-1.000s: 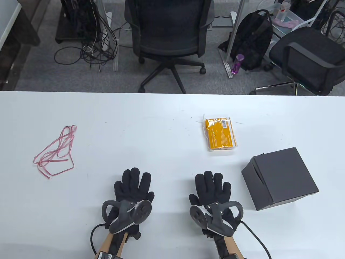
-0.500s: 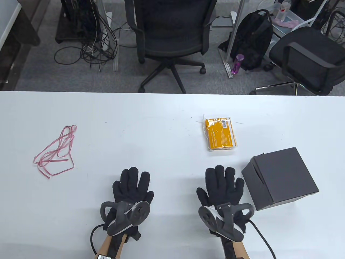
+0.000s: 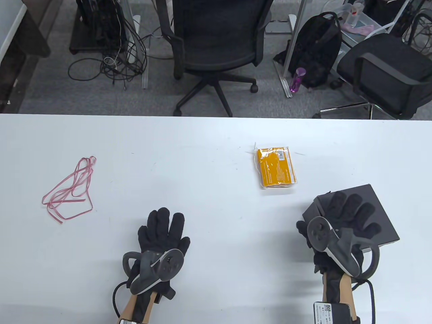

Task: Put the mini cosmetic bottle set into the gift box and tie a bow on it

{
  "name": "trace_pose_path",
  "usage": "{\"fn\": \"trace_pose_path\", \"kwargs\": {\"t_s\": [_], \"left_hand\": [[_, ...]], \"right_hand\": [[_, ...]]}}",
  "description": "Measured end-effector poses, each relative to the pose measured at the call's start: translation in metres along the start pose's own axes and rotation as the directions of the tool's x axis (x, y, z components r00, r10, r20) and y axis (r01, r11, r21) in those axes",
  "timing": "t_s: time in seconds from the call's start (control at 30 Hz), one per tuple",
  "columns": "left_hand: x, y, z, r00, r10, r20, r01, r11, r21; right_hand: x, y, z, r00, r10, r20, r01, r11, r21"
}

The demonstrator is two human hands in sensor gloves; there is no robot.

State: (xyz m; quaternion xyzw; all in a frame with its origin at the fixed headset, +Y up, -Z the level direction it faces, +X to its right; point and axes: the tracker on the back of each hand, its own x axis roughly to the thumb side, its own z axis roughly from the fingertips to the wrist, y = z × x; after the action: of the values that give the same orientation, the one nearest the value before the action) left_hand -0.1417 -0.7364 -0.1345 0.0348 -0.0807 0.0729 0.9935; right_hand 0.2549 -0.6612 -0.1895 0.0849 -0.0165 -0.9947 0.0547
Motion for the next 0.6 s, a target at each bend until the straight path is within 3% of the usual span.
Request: {"fn": "trace_pose_path", "kwargs": {"t_s": [0.27,0.6], "left_hand": [[-0.001,0.002,0.001,1.0,0.017,-0.005,-0.017,1.0,-0.001],[-0.004,0.004,0.001,0.999,0.042,-0.016,-0.042,0.999,-0.01]], "right_hand": [[-0.01,0.018,-0.008,0.998,0.017,-0.066,-0.008,0.991,0.135],[0.0,0.019,0.003,0.999,0.029,-0.027,-0.025,0.987,0.157]]}}
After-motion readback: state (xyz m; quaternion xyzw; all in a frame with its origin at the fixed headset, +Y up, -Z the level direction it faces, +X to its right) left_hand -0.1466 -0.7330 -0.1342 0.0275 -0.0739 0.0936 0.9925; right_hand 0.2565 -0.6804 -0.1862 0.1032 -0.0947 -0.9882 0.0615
